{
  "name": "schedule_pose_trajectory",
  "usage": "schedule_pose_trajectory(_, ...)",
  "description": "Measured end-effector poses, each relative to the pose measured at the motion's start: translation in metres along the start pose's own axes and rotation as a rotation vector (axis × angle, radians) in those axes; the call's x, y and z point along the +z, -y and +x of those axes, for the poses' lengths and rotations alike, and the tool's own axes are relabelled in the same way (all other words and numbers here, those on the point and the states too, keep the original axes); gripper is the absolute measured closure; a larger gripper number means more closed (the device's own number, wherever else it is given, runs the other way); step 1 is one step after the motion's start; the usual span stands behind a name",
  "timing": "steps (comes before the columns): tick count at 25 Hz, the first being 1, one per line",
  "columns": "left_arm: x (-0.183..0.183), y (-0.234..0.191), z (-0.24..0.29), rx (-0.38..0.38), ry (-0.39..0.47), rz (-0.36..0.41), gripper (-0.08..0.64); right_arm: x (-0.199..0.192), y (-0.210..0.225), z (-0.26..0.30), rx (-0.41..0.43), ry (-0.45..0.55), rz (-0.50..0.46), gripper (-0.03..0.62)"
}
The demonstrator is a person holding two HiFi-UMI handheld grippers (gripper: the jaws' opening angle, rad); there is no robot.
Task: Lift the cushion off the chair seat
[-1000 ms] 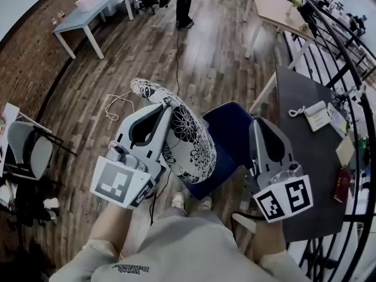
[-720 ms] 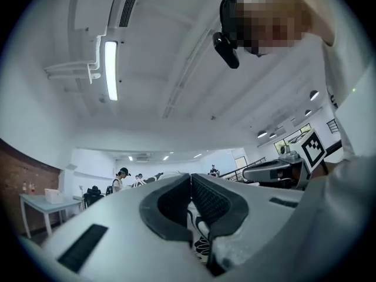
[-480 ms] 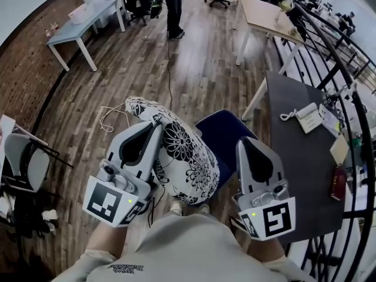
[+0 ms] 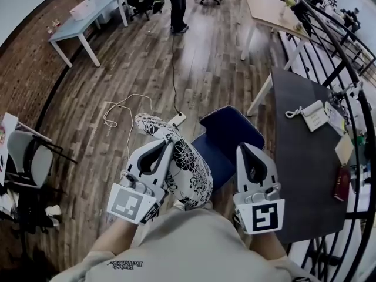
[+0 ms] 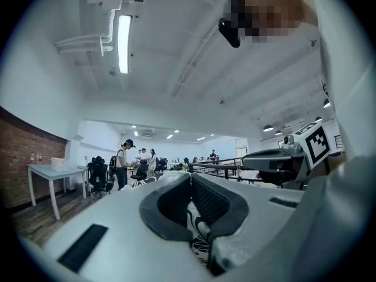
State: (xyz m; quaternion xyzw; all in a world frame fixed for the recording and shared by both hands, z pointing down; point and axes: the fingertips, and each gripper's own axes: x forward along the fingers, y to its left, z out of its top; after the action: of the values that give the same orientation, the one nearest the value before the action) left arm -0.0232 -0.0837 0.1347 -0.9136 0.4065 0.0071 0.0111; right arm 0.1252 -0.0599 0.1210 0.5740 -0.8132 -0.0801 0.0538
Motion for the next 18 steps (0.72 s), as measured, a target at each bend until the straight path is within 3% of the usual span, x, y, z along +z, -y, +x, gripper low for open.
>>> schedule_pose_trajectory(8, -0.007, -0.009, 0.006, 0.019, -0.027, -0.008, 0.552, -0.012, -0.002, 0.014, 0.079, -0.021, 0.107, 0.589)
schedule_pose_trajectory(14, -0.004, -0.01, 0.007, 0.012, -0.02, -0.017, 0.552, -0.012, -0.003, 0.016, 0.082, -0.025, 0.028, 0.589)
schedule_pose_trajectory(18, 0.0, -0.004, 0.008, 0.002, -0.003, -0.005, 0.552, -0.01, -0.003, 0.015, 0.086, -0.016, 0.034, 0.589)
